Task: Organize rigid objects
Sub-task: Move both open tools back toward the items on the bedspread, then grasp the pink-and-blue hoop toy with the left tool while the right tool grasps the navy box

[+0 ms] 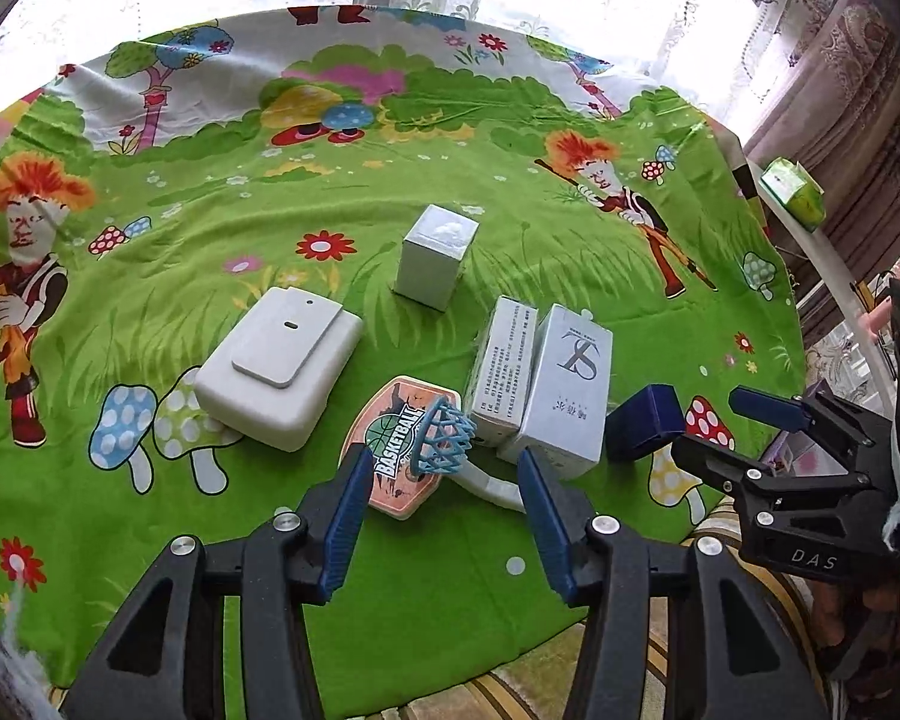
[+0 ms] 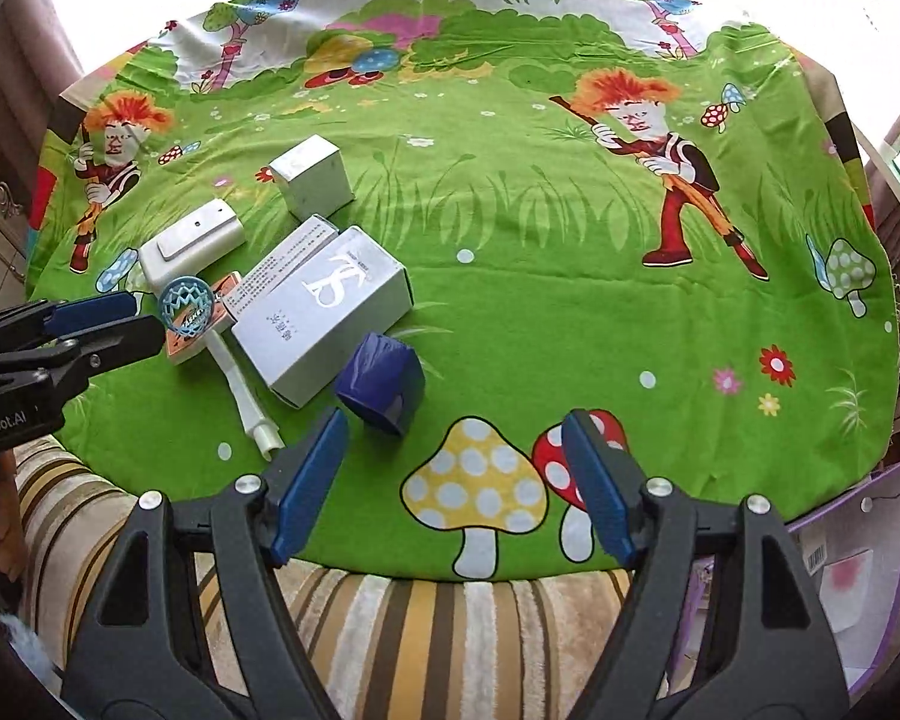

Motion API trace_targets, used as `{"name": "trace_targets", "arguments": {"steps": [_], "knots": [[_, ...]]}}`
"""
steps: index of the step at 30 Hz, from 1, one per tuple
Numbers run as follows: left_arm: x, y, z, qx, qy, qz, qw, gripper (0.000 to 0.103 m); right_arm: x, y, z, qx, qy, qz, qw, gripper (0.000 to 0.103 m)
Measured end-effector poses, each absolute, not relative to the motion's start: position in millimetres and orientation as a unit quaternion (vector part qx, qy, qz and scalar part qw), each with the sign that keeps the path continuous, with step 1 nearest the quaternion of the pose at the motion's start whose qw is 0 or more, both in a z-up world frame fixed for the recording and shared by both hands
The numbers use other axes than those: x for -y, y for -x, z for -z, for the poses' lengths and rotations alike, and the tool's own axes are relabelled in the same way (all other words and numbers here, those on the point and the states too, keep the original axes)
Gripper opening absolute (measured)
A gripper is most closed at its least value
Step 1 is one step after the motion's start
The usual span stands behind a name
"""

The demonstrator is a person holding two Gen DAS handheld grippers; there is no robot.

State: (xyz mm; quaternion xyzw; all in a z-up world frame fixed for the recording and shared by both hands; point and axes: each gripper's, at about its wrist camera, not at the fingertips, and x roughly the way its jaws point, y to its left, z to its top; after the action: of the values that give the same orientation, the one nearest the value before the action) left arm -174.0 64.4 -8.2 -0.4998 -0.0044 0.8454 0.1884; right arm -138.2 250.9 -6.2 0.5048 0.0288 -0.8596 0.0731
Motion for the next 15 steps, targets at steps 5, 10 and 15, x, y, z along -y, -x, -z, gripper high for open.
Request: {"name": "trace_targets", "arguments": {"steps": [5,10,15], "knots": [[-75.7,184.3,17.1,-0.01,0.506,-0.84,0.195,0.051,-234.5,148.2,10.0,-0.042,-0.504,0.86,0.07,0.076],[-87.5,186.4,23.2,-0.025,0.51,-0.836,0.203,0.019,-232.3,157.4,18.9,-0.042,-0.512,0.856,0.056,0.076],[-86.5,177.3,18.4,-0.011,0.501,-0.841,0.202,0.018,-230.3,163.8,27.9,-0.049,-0.526,0.847,0.05,0.042]]}}
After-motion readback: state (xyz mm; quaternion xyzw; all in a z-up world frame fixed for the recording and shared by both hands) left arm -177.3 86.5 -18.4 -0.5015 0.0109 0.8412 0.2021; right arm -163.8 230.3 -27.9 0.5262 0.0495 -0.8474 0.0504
